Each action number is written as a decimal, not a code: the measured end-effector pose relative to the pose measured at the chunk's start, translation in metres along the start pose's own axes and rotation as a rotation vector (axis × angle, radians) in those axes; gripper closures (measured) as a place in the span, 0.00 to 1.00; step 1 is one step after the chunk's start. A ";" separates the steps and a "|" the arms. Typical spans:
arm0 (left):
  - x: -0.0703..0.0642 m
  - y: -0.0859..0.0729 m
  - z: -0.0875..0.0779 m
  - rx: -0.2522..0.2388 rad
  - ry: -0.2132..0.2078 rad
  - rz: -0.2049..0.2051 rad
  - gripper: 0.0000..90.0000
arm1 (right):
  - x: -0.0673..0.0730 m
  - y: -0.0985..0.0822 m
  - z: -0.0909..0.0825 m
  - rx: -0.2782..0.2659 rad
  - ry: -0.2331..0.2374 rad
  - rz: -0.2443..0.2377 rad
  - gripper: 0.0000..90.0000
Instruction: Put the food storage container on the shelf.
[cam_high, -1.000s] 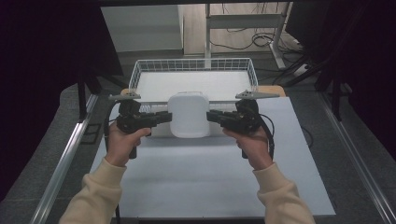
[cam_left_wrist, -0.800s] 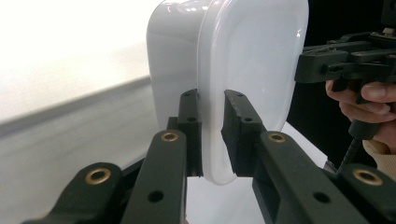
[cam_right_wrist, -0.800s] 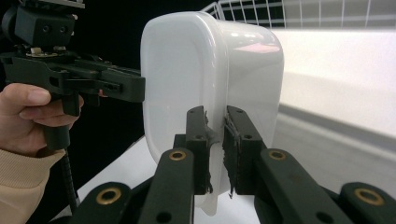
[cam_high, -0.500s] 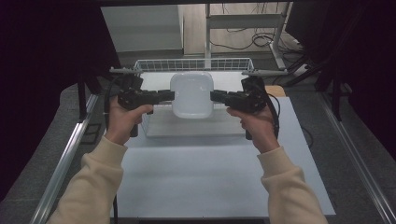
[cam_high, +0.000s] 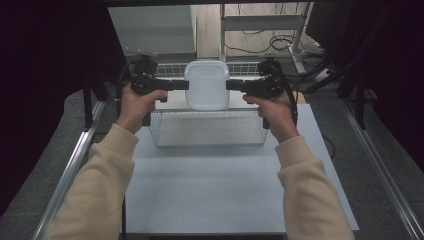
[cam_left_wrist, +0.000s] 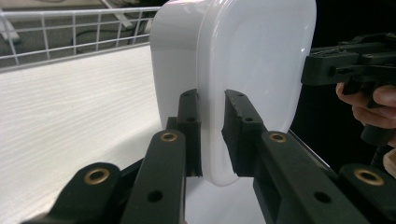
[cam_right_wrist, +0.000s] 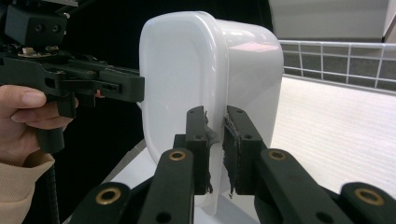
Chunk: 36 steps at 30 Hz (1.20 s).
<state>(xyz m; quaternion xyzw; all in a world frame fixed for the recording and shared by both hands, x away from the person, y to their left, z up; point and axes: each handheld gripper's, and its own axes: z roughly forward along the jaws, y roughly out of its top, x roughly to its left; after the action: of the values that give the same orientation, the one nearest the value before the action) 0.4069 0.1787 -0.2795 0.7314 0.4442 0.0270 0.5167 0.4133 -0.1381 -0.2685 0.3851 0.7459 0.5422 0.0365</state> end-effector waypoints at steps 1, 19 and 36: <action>0.004 0.001 0.003 0.006 -0.003 -0.016 0.86 | -0.003 0.001 0.003 0.010 -0.001 0.013 0.89; 0.054 0.011 0.041 0.012 -0.089 -0.259 0.82 | -0.056 0.012 0.042 0.051 0.020 0.268 0.80; 0.071 0.008 0.052 0.011 -0.171 -0.355 0.74 | -0.085 0.011 0.060 0.052 0.049 0.428 0.68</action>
<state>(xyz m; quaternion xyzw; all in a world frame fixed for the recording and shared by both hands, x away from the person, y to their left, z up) 0.4800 0.1882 -0.3273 0.6440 0.5209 -0.1289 0.5452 0.5070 -0.1420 -0.3152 0.5223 0.6616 0.5273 -0.1074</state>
